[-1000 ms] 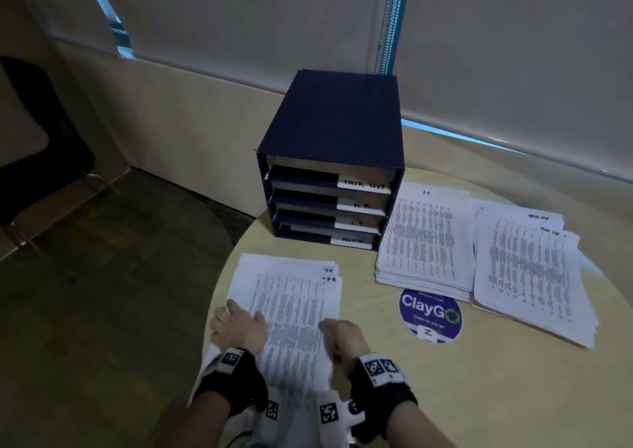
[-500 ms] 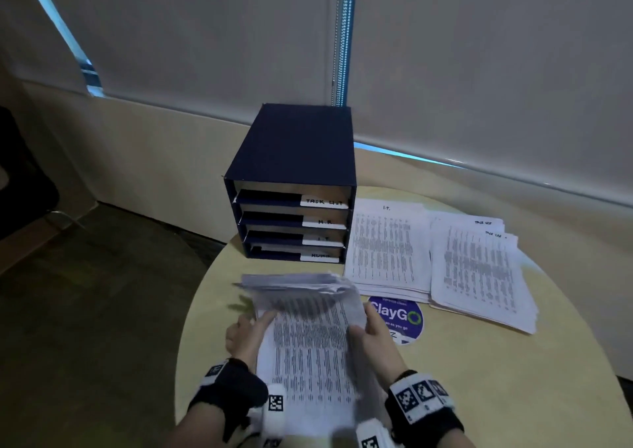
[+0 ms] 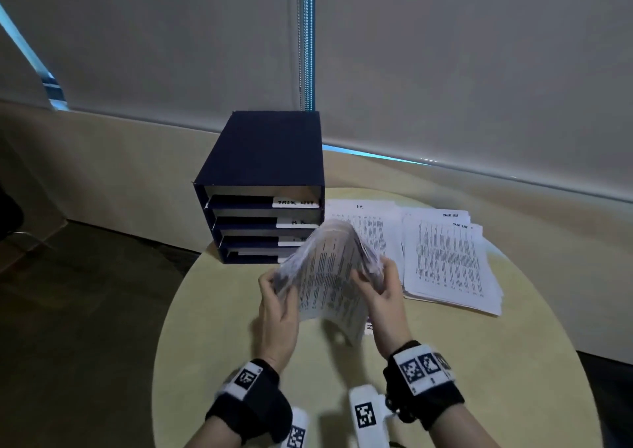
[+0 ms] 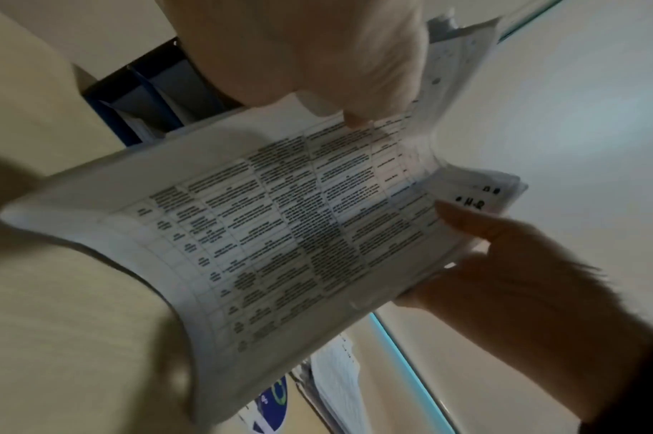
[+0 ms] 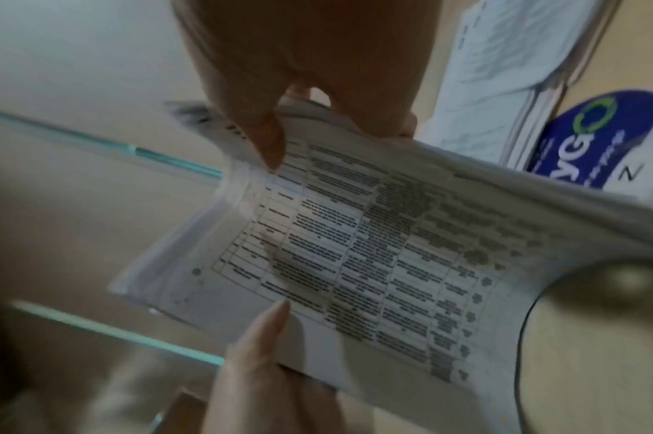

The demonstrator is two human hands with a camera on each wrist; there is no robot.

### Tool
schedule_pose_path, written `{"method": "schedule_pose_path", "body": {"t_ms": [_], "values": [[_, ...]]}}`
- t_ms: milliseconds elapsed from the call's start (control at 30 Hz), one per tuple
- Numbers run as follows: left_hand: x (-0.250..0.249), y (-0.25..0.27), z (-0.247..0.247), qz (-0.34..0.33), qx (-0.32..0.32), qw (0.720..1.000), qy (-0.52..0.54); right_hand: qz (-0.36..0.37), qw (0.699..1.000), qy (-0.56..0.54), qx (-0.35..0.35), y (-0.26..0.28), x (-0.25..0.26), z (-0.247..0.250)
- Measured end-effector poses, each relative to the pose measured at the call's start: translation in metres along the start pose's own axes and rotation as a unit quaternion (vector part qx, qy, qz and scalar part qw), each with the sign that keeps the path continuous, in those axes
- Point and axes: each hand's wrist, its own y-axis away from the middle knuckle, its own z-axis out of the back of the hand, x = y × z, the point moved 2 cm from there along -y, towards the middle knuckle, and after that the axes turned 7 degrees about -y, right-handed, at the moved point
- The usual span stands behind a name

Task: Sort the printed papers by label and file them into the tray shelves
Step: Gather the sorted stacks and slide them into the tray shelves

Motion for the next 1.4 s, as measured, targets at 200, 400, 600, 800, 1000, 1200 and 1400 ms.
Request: {"method": "schedule_pose_path", "body": {"t_ms": [200, 400, 600, 800, 1000, 1200, 1400], "values": [[-0.003, -0.019, 0.010, 0.018, -0.033, 0.998, 0.049, 0.320, 0.889, 0.328, 0.012, 0.000, 0.030, 0.003], [-0.005, -0.030, 0.015, 0.027, -0.004, 0.996, 0.083, 0.324, 0.802, 0.501, 0.034, -0.006, 0.034, 0.003], [0.006, -0.035, 0.013, 0.067, -0.006, 0.992, 0.108, 0.248, 0.937, 0.248, 0.012, -0.013, 0.034, -0.002], [0.045, -0.037, -0.001, 0.115, -0.030, 0.986, 0.117, 0.124, 0.989, 0.081, -0.007, -0.025, 0.017, 0.001], [0.050, -0.021, -0.014, 0.161, -0.022, 0.981, 0.109, -0.003, 0.989, 0.143, -0.044, -0.023, -0.034, 0.016], [0.087, -0.018, -0.010, 0.191, 0.026, 0.981, -0.003, -0.056, 0.978, 0.191, -0.054, -0.026, -0.061, 0.018], [0.098, -0.001, 0.038, 0.230, 0.008, 0.967, -0.106, -0.137, 0.971, 0.194, 0.001, -0.034, -0.074, -0.015]]}}
